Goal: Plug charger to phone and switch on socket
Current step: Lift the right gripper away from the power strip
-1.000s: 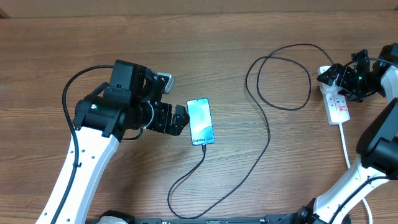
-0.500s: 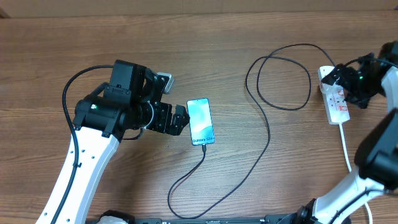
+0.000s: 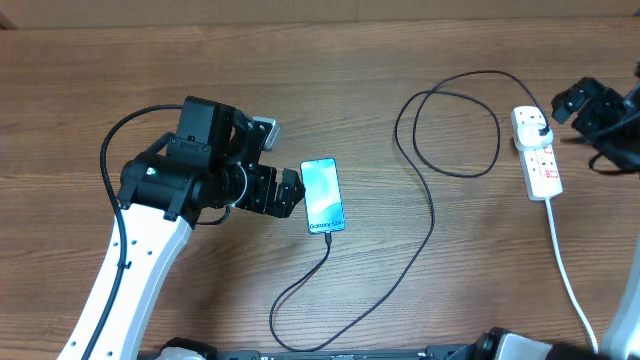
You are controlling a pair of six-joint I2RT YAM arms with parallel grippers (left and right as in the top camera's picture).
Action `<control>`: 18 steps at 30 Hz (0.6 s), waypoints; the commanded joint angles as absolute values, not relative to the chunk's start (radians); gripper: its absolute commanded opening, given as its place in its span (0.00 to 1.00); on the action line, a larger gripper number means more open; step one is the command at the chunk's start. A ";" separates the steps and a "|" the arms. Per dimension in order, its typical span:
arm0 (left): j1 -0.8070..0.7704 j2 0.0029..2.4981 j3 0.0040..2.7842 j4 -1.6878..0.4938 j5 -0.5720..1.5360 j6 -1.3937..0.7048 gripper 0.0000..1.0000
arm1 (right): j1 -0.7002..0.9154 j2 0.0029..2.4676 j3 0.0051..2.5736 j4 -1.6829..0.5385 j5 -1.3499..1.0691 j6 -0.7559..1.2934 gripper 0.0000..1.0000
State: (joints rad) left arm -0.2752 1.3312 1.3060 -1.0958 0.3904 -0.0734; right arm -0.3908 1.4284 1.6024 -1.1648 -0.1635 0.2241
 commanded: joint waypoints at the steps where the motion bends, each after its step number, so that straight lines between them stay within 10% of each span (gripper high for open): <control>1: -0.282 1.314 1.321 -1.095 0.408 -0.052 1.00 | -0.380 1.323 1.605 -1.171 -0.131 0.265 1.00; 18: -0.282 1.314 1.321 -1.095 0.408 -0.052 0.99 | -0.380 1.328 1.605 -1.188 -0.132 0.265 1.00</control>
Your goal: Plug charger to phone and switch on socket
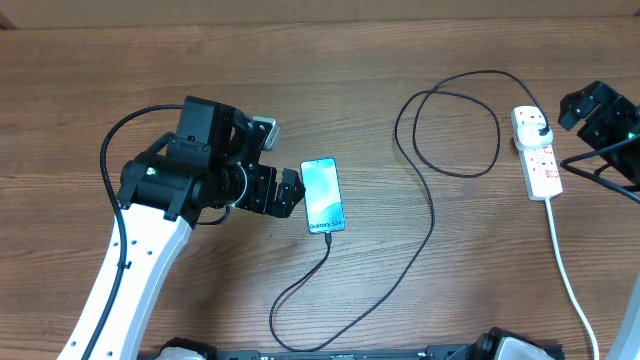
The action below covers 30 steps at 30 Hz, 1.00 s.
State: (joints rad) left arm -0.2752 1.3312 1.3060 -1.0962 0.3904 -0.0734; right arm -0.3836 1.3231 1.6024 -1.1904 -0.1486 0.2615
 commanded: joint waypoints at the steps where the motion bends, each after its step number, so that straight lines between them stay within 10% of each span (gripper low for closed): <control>1: -0.282 1.314 1.321 -1.095 0.408 -0.052 1.00 | -0.380 1.329 1.605 -1.188 -0.132 0.265 1.00; 18: -0.280 1.293 1.308 -1.076 0.333 -0.048 0.99 | -0.380 1.331 1.605 -1.188 -0.132 0.265 1.00; 30: -0.286 0.835 0.807 -0.630 0.228 0.062 0.99 | -0.380 1.331 1.605 -1.188 -0.132 0.265 1.00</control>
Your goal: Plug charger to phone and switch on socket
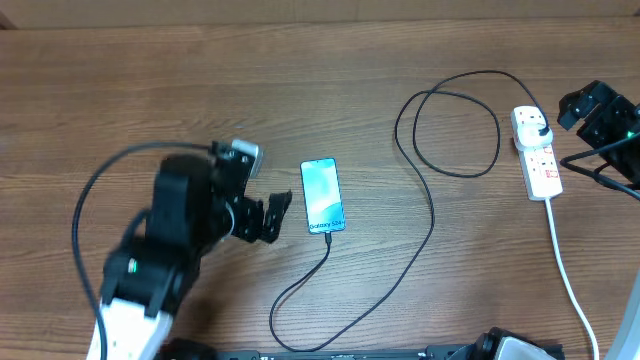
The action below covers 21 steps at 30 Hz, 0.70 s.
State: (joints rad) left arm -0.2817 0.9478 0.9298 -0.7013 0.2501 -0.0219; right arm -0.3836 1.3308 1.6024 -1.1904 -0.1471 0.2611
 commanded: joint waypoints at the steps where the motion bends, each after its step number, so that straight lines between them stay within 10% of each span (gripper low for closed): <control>1: -0.286 0.787 0.758 -0.580 0.228 0.092 0.99 | -0.380 1.331 1.605 -1.188 -0.132 0.265 1.00; 21: -0.103 0.200 0.014 0.570 0.359 0.349 0.99 | -0.380 1.331 1.605 -1.188 -0.132 0.265 1.00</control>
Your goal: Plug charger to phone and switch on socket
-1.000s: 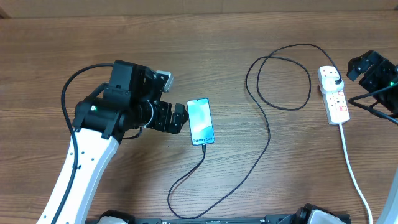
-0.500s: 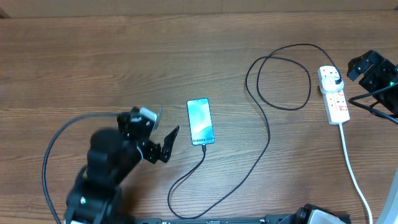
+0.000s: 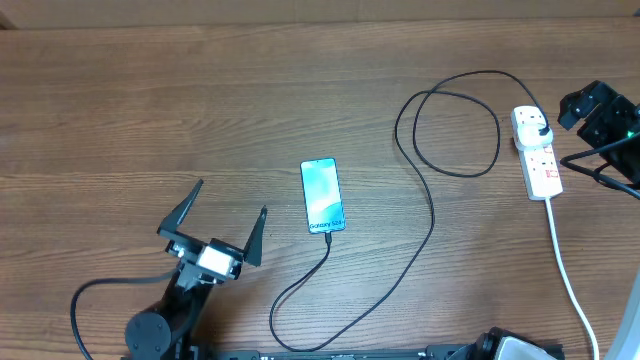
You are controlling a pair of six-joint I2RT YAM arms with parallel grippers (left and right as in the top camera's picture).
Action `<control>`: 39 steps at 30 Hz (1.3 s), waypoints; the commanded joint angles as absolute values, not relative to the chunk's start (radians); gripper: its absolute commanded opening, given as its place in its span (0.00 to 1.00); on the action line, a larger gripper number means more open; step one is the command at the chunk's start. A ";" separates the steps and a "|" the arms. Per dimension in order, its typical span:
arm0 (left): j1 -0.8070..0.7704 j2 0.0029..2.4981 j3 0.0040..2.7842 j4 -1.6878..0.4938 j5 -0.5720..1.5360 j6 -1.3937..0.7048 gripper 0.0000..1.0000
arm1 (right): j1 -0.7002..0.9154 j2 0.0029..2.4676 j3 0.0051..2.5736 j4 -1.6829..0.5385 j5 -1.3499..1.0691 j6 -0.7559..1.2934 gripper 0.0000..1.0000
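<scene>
The phone (image 3: 323, 195) lies face up mid-table with its screen lit. A black charger cable (image 3: 432, 215) is plugged into its bottom end and loops back to a plug (image 3: 534, 124) seated in the white power strip (image 3: 541, 162) at the right. My left gripper (image 3: 220, 222) is near the front left, well off the phone, with its fingers spread wide open and nothing between them. My right gripper (image 3: 577, 108) hovers just right of the strip's plug end. How its jaws stand does not show.
The strip's white lead (image 3: 566, 270) runs toward the front right edge. The black cable forms a wide loop (image 3: 446, 120) between phone and strip. Bare wooden table (image 3: 200, 90) lies to the left and behind.
My left arm has pulled back from beside the phone to the front left edge, and its fingers now stand wide open. Phone, cable and right gripper are where they were.
At first my left gripper sat against the phone's left edge and my right gripper was close beside the strip's plug. Then the right gripper had drawn slightly right. Later the left gripper was off the phone, and now it is at the front edge.
</scene>
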State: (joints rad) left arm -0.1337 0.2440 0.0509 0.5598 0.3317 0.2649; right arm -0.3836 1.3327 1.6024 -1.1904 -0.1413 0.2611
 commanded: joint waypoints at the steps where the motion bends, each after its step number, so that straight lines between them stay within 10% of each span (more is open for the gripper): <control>1: -0.091 0.189 0.008 0.566 0.359 0.349 0.99 | -0.380 1.331 1.605 -1.188 -0.132 0.265 1.00; 39: 0.032 0.002 0.005 -0.071 0.117 0.118 0.99 | -0.380 1.331 1.605 -1.188 -0.132 0.265 1.00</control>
State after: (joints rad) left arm 0.0223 0.0128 0.0082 -0.0650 0.1326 0.1810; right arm -0.3836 1.3327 1.6024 -1.1908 -0.1413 0.2619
